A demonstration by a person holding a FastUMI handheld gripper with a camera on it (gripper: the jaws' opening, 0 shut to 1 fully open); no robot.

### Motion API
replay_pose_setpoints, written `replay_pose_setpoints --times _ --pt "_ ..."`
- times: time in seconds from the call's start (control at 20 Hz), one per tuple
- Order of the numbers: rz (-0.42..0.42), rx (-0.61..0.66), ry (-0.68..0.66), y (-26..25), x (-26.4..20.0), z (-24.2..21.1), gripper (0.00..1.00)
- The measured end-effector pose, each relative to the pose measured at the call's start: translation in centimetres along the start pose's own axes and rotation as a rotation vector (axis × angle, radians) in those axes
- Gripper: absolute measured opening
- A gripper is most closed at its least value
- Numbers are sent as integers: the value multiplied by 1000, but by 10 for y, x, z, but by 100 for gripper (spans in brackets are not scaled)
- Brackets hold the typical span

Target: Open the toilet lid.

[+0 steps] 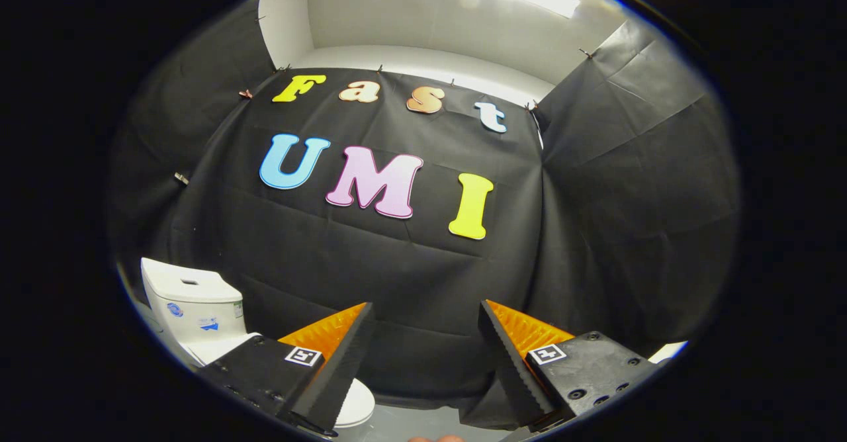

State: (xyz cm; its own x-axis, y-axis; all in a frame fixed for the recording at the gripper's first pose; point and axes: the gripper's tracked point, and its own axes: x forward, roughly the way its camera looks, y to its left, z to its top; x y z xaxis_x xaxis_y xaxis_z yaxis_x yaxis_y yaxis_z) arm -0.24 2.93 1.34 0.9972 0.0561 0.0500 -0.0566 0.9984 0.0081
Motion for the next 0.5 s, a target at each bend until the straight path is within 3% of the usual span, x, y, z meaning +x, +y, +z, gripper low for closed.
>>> replay_pose_setpoints --times 0.5 --pt "19 -8 24 7 5 -1 97"
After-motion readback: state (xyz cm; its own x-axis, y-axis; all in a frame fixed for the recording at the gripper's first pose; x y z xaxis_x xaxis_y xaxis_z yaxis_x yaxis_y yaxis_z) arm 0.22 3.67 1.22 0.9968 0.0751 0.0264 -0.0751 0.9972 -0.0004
